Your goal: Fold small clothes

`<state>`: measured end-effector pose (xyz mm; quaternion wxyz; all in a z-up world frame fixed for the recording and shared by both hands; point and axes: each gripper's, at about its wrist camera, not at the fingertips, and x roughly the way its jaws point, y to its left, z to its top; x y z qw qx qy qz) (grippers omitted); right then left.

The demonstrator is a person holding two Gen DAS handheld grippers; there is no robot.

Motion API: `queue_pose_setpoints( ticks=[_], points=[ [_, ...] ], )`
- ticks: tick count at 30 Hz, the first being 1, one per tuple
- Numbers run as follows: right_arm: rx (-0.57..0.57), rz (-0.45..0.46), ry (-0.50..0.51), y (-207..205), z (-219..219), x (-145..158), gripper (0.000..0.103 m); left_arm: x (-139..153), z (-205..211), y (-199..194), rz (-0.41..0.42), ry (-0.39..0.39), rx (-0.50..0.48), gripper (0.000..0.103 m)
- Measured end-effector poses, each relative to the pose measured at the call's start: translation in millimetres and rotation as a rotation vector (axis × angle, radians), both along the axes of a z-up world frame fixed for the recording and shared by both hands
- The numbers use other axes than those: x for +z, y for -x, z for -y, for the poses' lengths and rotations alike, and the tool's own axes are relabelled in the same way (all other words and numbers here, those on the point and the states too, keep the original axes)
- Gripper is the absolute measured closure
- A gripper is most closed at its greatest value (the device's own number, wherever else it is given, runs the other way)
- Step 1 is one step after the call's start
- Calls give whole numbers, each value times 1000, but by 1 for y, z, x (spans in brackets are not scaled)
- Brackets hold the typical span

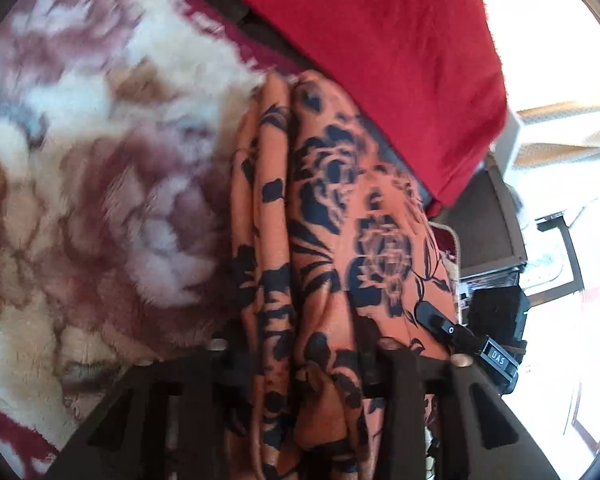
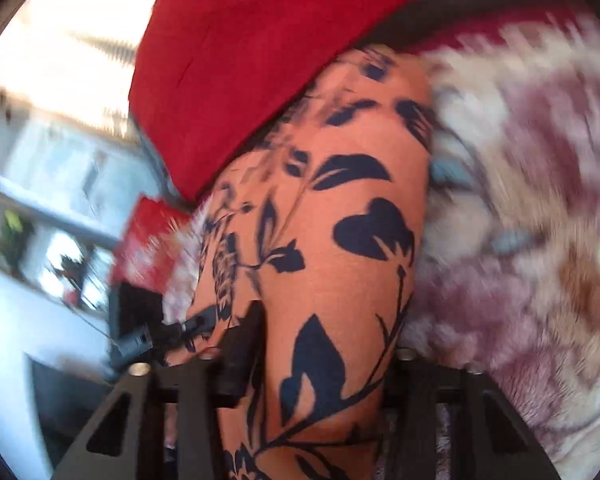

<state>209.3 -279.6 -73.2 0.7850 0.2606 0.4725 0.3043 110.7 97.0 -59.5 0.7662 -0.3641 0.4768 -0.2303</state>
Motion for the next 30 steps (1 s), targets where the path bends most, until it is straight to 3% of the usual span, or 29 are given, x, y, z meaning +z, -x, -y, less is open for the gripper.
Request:
queue_pose_setpoints(
  ticks=[6,8,10,11,12,13,15,18,21,23,24,26,28,30],
  points=[
    [3,192,87,-3,16,74,68,65,35,-23,165,-47,-22,72],
    [-36,215,77,-10,36,86,68,73,55,-41,163,-55,-42,70],
    [-69,191,50,-24,62,80,64,65,76,-60,140,-109,-64,62],
    [-89,153,49,-32,74,70,61,52,87,-69,104,-179,-62,61],
    [-145,106,65,-39,86,55,47,39,93,-77,67,-227,-54,61],
    [-184,73,80,-41,100,45,43,29,96,-78,26,-272,-52,57],
    [-257,-23,142,-40,117,15,43,34,87,-63,75,-243,-26,56],
    [-308,63,124,-8,129,20,43,56,76,-29,159,-283,-2,55],
    [-323,172,116,22,127,46,43,70,75,-9,227,-334,-19,51],
    [-287,224,79,37,111,61,37,65,85,-9,232,-366,-30,49],
    [-271,233,60,43,106,61,32,53,88,-12,197,-396,-40,49],
    [-220,213,33,44,83,51,25,26,84,-21,124,-396,-21,46],
    [-186,96,73,34,68,19,25,22,77,-17,123,-368,-2,44],
    [-191,101,89,34,65,20,25,25,75,-13,143,-384,1,44]
  ],
)
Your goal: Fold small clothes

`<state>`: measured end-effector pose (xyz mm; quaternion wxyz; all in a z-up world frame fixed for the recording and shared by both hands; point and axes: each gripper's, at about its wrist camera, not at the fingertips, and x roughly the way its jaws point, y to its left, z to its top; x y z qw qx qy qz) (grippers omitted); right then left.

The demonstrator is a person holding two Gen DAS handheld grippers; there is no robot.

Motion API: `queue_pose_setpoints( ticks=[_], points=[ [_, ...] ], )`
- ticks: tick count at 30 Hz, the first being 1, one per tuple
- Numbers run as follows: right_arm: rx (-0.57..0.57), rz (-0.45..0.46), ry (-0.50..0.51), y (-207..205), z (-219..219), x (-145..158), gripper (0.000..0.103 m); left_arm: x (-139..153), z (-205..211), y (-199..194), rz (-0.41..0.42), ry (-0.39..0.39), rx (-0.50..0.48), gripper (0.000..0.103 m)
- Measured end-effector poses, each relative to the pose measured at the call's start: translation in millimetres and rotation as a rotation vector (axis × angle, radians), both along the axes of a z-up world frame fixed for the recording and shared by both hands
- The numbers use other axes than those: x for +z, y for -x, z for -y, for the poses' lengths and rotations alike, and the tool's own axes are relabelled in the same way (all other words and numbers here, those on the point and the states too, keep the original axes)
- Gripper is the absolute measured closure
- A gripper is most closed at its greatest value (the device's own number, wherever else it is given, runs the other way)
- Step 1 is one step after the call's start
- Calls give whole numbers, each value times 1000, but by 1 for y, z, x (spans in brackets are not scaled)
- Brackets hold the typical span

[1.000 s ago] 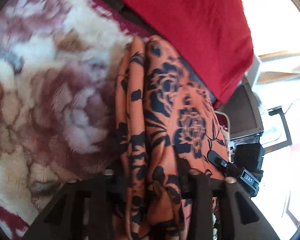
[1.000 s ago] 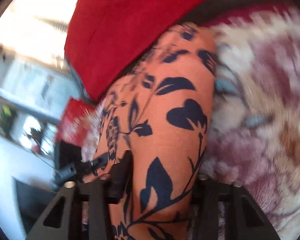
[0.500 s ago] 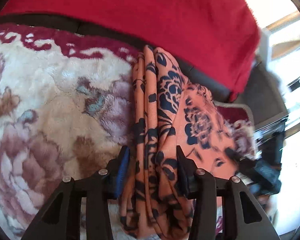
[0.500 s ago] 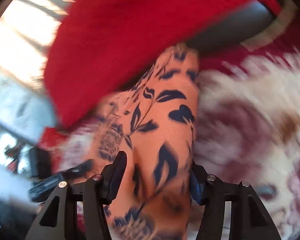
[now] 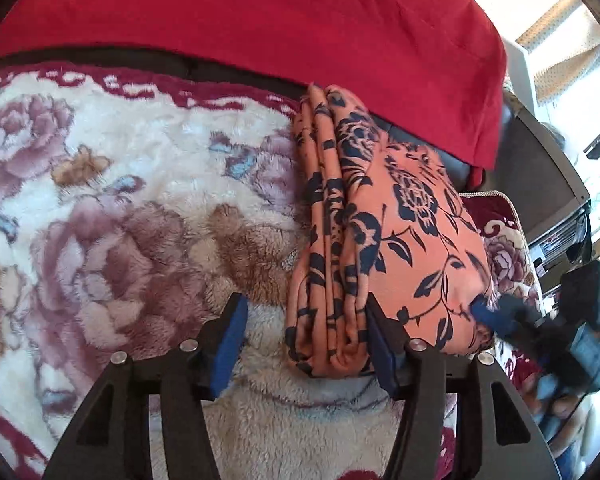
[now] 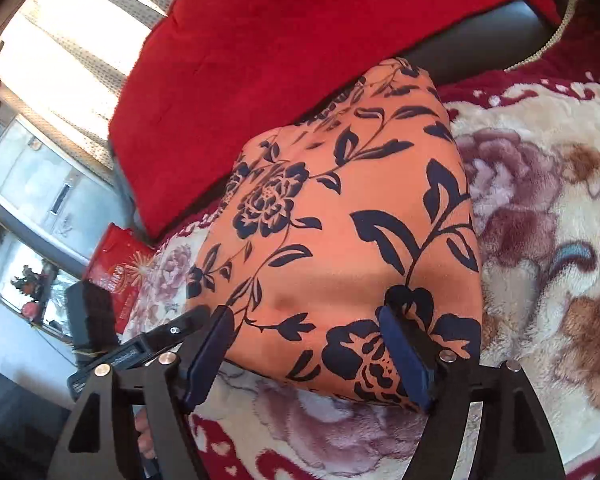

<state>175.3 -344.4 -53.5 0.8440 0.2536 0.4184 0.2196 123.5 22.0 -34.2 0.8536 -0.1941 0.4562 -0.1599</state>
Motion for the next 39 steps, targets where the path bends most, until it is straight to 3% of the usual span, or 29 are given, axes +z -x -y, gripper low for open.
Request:
queue_pose_setpoints(
  ticks=[5,8,11,13,15,19,23,26,31,35,37,39],
  points=[
    [23,66,-63,-25,1,42,23,-2,2,-1,9,1,-6,40],
    [-2,-32,-162,-87,9,36,23,-6,-1,0,8,14,-7,38],
    [-73,-219,-246,-136,21,-4,22,-8,1,-1,6,18,-3,36],
    [-107,-225,-276,-138,23,-4,21,-8,2,-2,7,14,-3,35],
    [-56,-170,-247,-134,9,17,21,-8,2,-1,12,15,-2,34],
    [105,-160,-293,-137,-43,38,21,-8,-1,0,17,31,-4,34],
    [226,-226,-340,-167,-113,23,21,-9,-3,-1,9,45,-9,33],
    [196,-325,-282,-197,-142,-8,21,-7,-4,-1,9,42,-1,33],
    [196,-247,-316,-184,-145,18,20,2,-11,9,41,46,-2,33],
    [157,-297,-255,-183,-142,-3,19,11,-15,26,52,26,25,33],
    [122,-238,-300,-167,-131,7,18,18,-20,38,76,13,54,33],
    [157,-143,-353,-132,-121,26,18,25,-28,52,95,-11,109,32]
  ],
)
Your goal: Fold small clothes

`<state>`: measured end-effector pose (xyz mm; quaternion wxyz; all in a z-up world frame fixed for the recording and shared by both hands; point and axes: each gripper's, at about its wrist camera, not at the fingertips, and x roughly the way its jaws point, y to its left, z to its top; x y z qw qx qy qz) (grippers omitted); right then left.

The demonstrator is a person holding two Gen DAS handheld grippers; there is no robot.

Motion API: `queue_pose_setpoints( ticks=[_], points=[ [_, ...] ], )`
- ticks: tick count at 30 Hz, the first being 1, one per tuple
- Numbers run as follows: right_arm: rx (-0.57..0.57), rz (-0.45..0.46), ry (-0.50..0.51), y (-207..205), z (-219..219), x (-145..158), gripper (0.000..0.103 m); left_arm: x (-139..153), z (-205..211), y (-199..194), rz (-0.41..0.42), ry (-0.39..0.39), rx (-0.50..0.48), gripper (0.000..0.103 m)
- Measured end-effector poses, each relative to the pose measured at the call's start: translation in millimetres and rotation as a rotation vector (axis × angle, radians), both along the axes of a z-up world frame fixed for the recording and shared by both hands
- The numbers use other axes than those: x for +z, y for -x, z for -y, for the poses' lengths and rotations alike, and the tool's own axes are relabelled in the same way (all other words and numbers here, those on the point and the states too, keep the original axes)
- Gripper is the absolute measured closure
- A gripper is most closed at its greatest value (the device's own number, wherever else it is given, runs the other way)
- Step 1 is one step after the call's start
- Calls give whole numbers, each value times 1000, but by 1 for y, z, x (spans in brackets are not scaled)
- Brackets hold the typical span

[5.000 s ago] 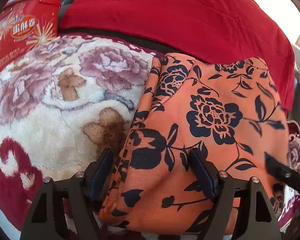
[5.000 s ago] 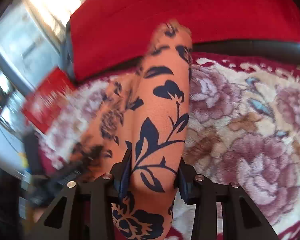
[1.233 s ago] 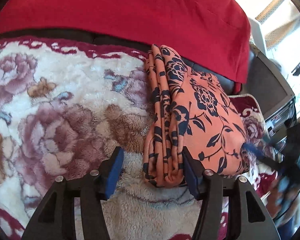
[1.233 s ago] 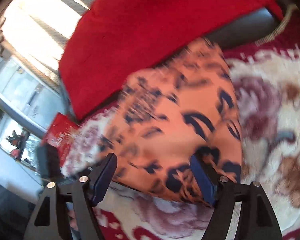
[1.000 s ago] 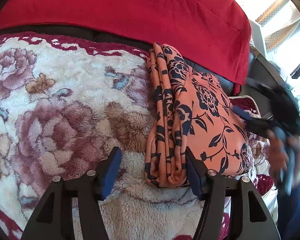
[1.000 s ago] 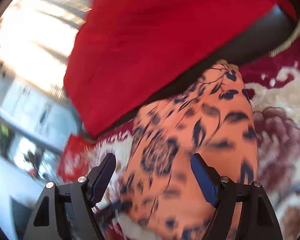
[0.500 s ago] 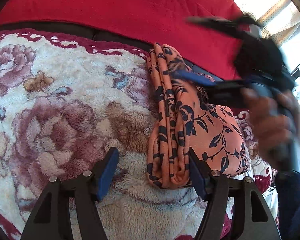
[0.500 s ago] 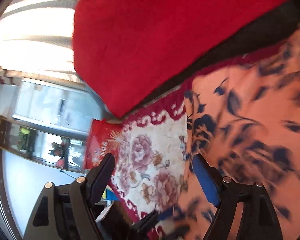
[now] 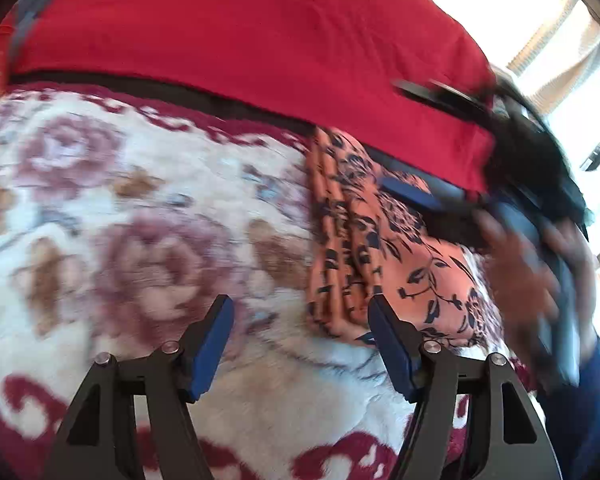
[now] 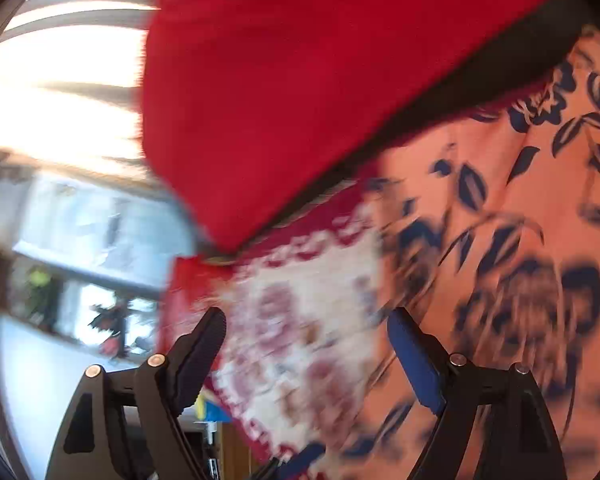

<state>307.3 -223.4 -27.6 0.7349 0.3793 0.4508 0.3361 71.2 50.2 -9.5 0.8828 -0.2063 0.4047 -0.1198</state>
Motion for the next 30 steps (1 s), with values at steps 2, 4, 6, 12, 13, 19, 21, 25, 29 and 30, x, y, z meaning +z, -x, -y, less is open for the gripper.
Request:
queue_pose_setpoints(
  ticks=[2,4,6,12,13,19,21,25,29,30],
  points=[
    [18,42,9,34,5,8,18,4,-5,12,7,-15,39,30],
    [13,55,30,72,12,1,16,9,-6,25,9,-53,75,29],
    [19,25,41,90,13,-18,16,14,-8,36,11,-75,88,28],
    [7,1,41,131,8,-40,17,38,-13,76,55,-169,132,19],
    [-1,29,55,143,10,-34,17,42,-14,82,64,-185,152,17],
    [-98,199,370,236,23,-9,17,51,3,100,71,-275,166,15],
    [-140,251,499,266,33,-7,17,52,15,106,92,-303,147,15],
    [-231,277,630,300,60,-7,16,52,36,113,97,-313,103,14],
    [-299,307,760,307,71,7,10,57,60,115,103,-378,65,9],
    [-316,318,790,307,72,10,6,58,65,115,107,-399,61,7]
  ],
)
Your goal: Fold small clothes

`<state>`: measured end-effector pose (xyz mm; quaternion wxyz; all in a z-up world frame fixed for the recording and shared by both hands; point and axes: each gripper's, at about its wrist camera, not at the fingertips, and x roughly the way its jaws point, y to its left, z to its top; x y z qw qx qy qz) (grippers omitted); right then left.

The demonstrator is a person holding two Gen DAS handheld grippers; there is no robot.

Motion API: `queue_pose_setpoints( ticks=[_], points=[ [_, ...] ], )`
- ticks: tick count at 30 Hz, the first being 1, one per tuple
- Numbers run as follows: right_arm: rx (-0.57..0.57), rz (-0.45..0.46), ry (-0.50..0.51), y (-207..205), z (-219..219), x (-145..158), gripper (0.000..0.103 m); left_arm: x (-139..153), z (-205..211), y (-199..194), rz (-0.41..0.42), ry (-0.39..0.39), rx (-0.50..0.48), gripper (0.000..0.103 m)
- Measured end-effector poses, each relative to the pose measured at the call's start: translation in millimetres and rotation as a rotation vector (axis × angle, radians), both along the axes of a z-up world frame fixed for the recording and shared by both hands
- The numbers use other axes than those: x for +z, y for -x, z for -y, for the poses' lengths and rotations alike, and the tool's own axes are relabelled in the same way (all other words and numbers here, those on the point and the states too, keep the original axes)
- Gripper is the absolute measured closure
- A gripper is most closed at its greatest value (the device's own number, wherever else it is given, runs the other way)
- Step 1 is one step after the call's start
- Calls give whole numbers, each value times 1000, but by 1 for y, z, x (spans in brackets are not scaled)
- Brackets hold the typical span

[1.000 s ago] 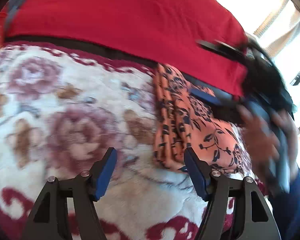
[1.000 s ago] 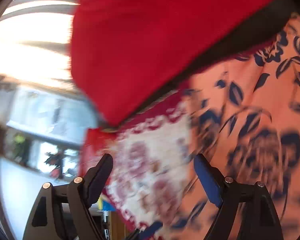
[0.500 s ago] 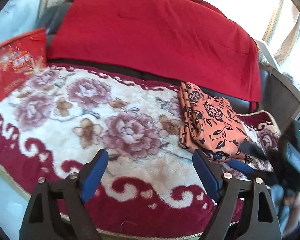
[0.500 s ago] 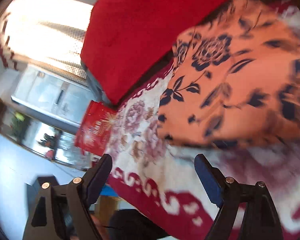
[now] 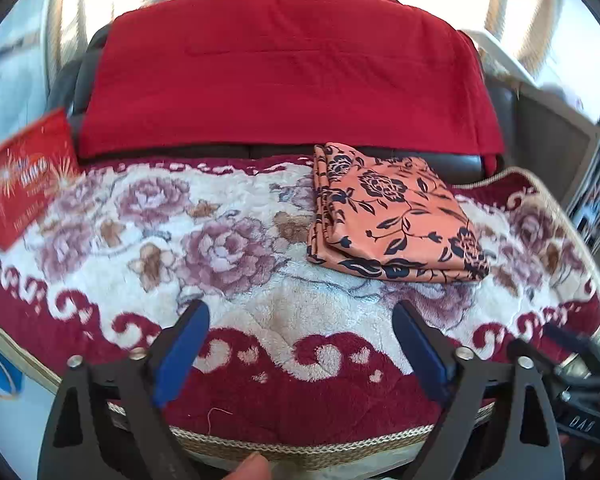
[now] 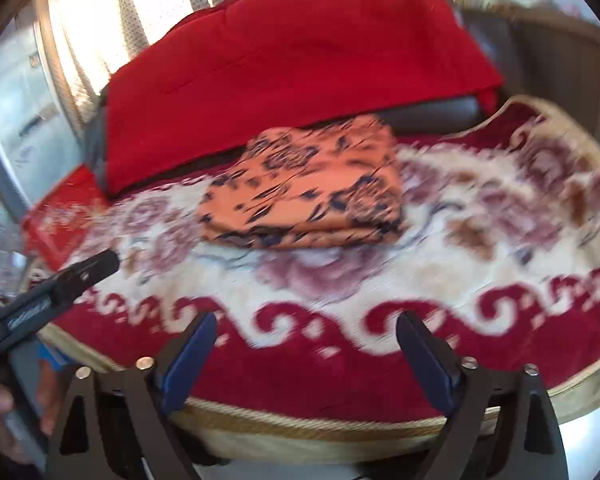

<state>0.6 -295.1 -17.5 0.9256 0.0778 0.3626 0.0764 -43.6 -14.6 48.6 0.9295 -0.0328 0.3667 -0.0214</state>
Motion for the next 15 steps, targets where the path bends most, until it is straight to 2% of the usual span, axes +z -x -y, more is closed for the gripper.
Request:
queue_pose_setpoints(
  ticks=[1,5,11,15],
  points=[
    [-16,13,24,0,0,4,3,1,3,1,5,-18,1,5],
    [-61,47,80,-5,1,10,2,4,8,-1,16,-40,8,4],
    [-97,14,94,-21,7,6,2,5,14,-9,25,-74,22,4],
    [-121,14,113,-28,9,5,2,4,17,-17,10,-60,14,4]
  ],
)
